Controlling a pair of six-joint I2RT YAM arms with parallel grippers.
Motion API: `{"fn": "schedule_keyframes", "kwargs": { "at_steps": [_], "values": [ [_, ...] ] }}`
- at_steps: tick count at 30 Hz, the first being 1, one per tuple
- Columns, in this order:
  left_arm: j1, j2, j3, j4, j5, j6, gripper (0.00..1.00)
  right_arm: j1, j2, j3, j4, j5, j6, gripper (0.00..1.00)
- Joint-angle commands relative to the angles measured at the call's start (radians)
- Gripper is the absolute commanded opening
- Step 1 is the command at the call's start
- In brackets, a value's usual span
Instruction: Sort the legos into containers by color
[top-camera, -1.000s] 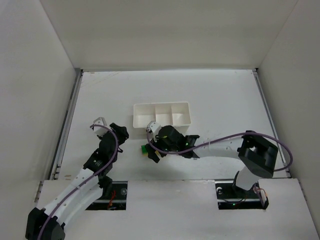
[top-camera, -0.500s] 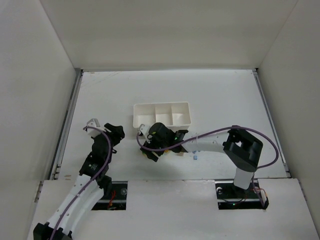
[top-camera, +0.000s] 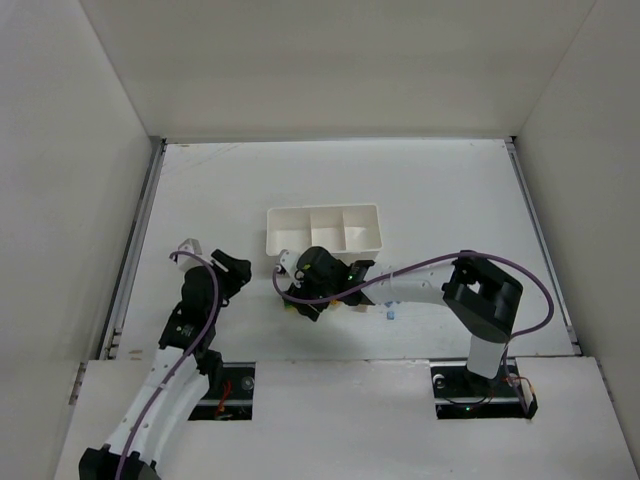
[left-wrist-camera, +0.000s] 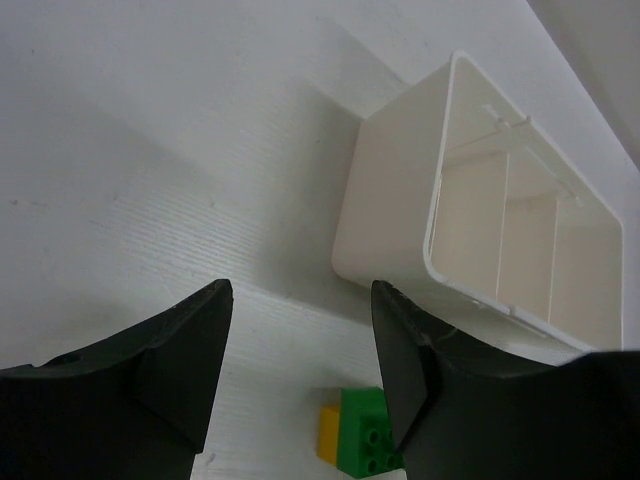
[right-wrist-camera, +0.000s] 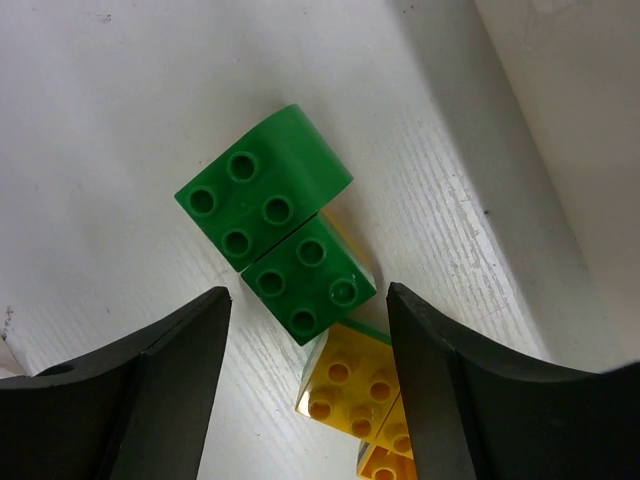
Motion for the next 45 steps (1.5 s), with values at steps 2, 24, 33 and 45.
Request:
{"fn": "schedule_keyframes", "kwargs": {
  "at_steps": [2,24,33,45],
  "values": [
    [0.005,0.001,0.004,-0.041,0.072,-0.013,0.55,0.005,-0.008,0.031,0.076,0.027,-0.025,0.69],
    [-0.134,0.061,0.069,-0.01,0.251,-0.123,0.74,-0.033,-0.184,-0.116,0.222,-0.125,0.164,0.28],
    [-0.142,0.033,0.041,0.099,0.299,-0.203,0.75,-0.082,-0.234,-0.139,0.277,-0.171,0.289,0.27],
    [-0.185,0.05,0.015,0.152,0.293,-0.252,0.71,-0.105,-0.28,-0.163,0.339,-0.179,0.374,0.27]
  ]
}}
